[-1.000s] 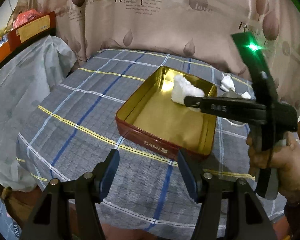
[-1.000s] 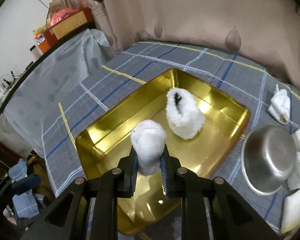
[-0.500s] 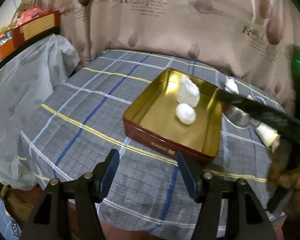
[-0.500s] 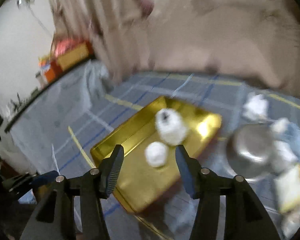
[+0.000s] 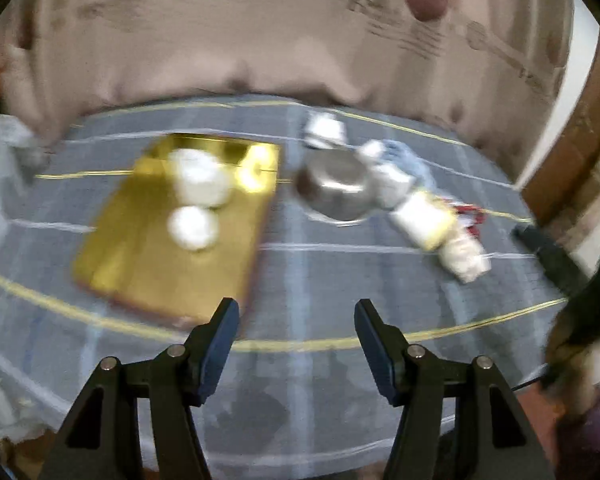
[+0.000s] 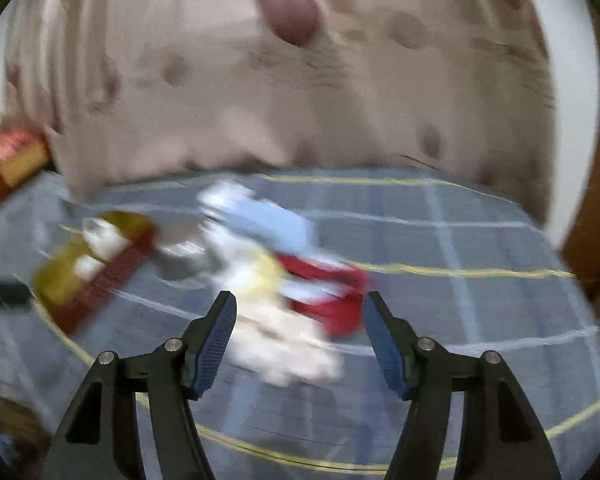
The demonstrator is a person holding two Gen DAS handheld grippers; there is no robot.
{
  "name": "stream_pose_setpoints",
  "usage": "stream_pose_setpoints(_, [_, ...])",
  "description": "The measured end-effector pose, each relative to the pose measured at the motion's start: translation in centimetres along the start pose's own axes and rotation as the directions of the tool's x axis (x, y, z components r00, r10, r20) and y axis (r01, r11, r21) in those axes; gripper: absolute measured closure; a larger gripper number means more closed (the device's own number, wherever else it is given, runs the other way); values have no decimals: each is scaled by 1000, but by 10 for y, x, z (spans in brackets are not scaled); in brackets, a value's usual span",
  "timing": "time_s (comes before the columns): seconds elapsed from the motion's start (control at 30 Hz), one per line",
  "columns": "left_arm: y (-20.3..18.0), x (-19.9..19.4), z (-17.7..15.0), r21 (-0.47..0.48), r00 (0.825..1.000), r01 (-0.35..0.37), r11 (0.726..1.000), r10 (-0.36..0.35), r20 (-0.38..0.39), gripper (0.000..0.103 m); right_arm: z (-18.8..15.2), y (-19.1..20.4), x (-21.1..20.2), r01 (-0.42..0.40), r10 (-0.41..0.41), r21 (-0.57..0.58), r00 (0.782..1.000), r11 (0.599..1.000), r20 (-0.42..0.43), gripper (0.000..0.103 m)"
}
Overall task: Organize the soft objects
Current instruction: 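Move the left gripper to the pile and grasp a white cloth, then lift the white cloth with the left gripper and carry it into the tin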
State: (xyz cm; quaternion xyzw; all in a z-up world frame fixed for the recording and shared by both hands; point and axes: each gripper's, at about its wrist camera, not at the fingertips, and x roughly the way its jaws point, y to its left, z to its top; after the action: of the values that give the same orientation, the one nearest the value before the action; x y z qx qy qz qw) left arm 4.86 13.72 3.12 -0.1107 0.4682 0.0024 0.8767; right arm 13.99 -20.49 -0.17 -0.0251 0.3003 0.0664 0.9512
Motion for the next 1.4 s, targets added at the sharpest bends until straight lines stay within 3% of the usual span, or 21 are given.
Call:
stream_pose_setpoints(0.07, [-18,20,24,-17,994,91,996,-92,-52,41,-16,-20,10,81,-82,-24,997,996,-11,40])
stream_pose_setpoints(0.2, [-54,56,66,-56,972,182,982,-188,-140,41,-42,-43,24,124,-124,-9,991,992,-40,40])
stream_pose_setpoints(0.27, [-74,75,87,-52,971,161,986,-168,-167,41,-52,-52,32,112,-111,18,991,994,-73,41])
stream_pose_setpoints(0.4, [-95,112,115,-83,957,156,984,-172,-233,41,-54,-43,28,81,-82,-18,996,997,-40,41])
stream_pose_setpoints(0.63, [-103,162,134,-158,935,100,982,-147,-324,41,-59,-41,18,12,-12,-12,1000,1000,1,41])
stream_pose_setpoints(0.97, [-99,188,148,-204,940,66,977,-130,-317,41,-57,-46,19,-51,51,16,999,999,0,41])
stream_pose_setpoints(1.17, [-94,194,147,-256,952,76,964,-146,-268,42,-58,-47,20,-53,53,24,999,998,1,41])
stream_pose_setpoints(1.23, [-91,196,146,-278,952,92,956,-166,-259,47,-58,-47,20,-56,56,25,998,998,0,41])
stream_pose_setpoints(1.3, [-88,199,144,-290,949,95,952,-174,-261,88,-58,-48,21,-56,56,30,998,998,-3,41])
stream_pose_setpoints(1.4, [-82,203,138,-294,941,95,951,-182,-284,92,-58,-49,21,-56,56,37,998,998,-6,40])
